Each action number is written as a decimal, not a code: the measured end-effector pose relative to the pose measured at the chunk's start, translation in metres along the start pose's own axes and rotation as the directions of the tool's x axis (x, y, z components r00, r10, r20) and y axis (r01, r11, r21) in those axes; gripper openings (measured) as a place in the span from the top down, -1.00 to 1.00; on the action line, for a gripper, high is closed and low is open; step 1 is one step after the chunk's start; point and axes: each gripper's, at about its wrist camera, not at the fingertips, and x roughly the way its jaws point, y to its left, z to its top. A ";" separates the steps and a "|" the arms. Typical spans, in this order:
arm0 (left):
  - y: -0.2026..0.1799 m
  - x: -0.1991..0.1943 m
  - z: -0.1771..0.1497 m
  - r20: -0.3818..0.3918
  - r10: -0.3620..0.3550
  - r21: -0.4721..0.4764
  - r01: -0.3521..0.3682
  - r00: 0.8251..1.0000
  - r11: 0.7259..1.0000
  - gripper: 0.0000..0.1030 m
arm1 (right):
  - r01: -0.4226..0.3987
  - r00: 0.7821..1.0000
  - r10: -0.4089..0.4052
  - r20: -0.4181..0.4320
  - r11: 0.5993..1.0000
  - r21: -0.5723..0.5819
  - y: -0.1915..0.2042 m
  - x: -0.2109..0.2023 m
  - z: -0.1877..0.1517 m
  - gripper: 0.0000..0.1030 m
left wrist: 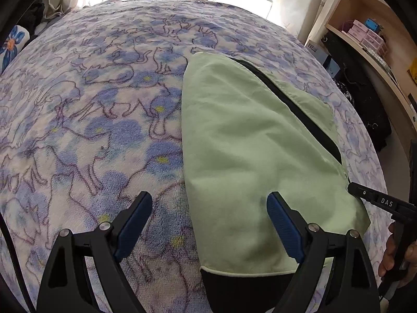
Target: Fold large clothes
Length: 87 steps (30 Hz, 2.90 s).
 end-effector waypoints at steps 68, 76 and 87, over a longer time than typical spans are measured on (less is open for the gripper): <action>-0.010 0.085 0.014 -0.227 -0.348 -0.085 0.337 0.910 0.938 -0.94 | -0.557 0.816 0.566 -0.119 0.825 0.098 -0.011 0.093 0.046 0.01; -0.013 0.054 0.019 -0.136 -0.274 -0.009 0.275 0.952 0.961 0.14 | -0.470 0.880 0.469 -0.074 0.883 0.005 0.025 0.057 0.039 0.79; 0.022 -0.053 0.018 -0.036 -0.158 0.140 0.162 0.987 0.977 0.27 | -0.424 0.905 0.424 -0.032 0.898 -0.115 0.129 -0.018 -0.002 0.81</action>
